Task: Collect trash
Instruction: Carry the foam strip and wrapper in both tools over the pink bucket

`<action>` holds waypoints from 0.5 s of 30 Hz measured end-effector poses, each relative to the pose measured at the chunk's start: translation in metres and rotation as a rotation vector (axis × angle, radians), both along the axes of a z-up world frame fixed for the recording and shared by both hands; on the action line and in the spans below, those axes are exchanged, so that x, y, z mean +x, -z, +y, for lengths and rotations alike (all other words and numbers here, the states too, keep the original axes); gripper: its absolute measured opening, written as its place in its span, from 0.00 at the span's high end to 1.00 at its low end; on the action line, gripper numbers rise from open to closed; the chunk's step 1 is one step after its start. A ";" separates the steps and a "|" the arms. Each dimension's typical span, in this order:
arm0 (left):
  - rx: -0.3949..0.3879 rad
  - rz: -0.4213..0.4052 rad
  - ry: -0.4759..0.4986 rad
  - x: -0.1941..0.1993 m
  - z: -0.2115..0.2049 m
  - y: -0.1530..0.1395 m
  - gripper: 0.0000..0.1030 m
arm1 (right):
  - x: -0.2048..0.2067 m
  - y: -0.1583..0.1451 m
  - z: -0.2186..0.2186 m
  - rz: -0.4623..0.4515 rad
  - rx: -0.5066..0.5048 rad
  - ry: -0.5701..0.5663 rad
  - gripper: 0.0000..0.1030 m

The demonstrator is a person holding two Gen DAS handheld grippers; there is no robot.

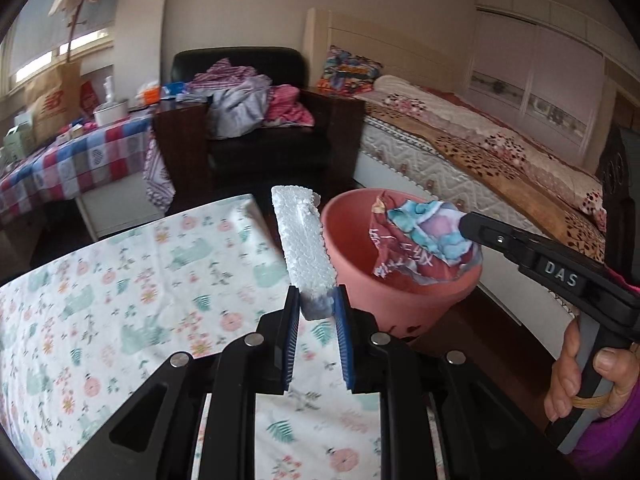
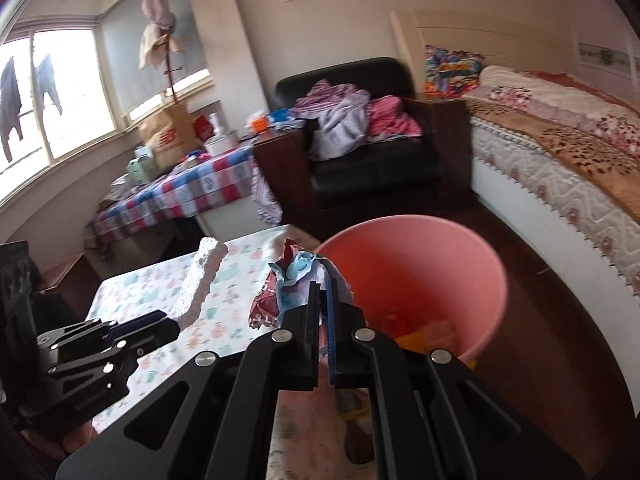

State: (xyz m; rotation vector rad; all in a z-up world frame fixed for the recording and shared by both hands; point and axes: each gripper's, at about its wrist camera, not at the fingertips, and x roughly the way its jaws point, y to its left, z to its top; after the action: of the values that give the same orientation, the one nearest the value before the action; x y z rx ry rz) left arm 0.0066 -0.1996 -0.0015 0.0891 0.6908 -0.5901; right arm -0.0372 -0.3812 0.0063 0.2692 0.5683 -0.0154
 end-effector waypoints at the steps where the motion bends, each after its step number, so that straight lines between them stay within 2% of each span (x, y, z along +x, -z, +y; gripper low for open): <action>1: -0.003 0.001 0.015 0.001 -0.008 0.000 0.84 | 0.001 0.001 -0.004 0.003 -0.001 0.014 0.97; 15: -0.017 0.040 0.081 0.020 -0.066 0.010 0.84 | 0.007 0.013 -0.030 0.021 -0.025 0.119 0.97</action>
State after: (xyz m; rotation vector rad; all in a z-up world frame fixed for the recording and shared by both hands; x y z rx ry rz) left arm 0.0265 -0.2658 -0.0112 0.0905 0.7231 -0.6769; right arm -0.0299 -0.4114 -0.0067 0.2789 0.5721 -0.1404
